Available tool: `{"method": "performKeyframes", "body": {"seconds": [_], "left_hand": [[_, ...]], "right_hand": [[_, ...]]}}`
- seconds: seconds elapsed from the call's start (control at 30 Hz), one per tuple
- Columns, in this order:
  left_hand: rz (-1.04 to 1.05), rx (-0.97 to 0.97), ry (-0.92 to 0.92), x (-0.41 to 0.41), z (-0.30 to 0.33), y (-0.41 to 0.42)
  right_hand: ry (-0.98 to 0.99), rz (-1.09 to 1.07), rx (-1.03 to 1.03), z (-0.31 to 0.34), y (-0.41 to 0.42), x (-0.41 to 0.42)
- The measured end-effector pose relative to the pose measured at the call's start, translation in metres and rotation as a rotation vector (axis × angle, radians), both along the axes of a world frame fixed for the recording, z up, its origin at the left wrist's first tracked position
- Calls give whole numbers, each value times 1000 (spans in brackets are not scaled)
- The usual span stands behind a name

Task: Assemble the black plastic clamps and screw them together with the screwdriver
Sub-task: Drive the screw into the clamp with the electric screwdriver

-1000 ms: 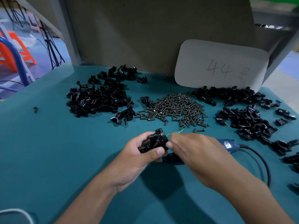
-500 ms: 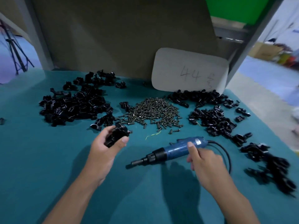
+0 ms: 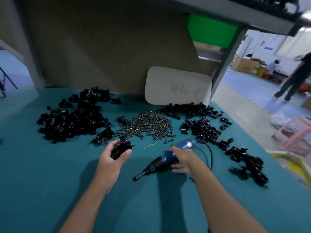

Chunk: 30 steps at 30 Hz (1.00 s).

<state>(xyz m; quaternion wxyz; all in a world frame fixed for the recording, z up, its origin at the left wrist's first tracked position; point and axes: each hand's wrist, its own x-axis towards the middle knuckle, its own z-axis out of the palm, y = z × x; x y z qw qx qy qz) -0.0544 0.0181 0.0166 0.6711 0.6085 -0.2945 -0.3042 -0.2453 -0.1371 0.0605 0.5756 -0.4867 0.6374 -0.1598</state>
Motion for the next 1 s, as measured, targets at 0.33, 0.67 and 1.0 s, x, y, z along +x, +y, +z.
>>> {"method": "performKeyframes", "body": {"seconds": [0.33, 0.67, 1.0], "left_hand": [[-207, 38, 121, -2, 0, 3], [-346, -102, 385, -12, -5, -4], [-387, 99, 106, -22, -4, -3]], "right_hand": [[-910, -338, -175, 30, 22, -24], [-1373, -327, -220, 49, 5, -4], [-1474, -379, -312, 45, 0, 2]]}}
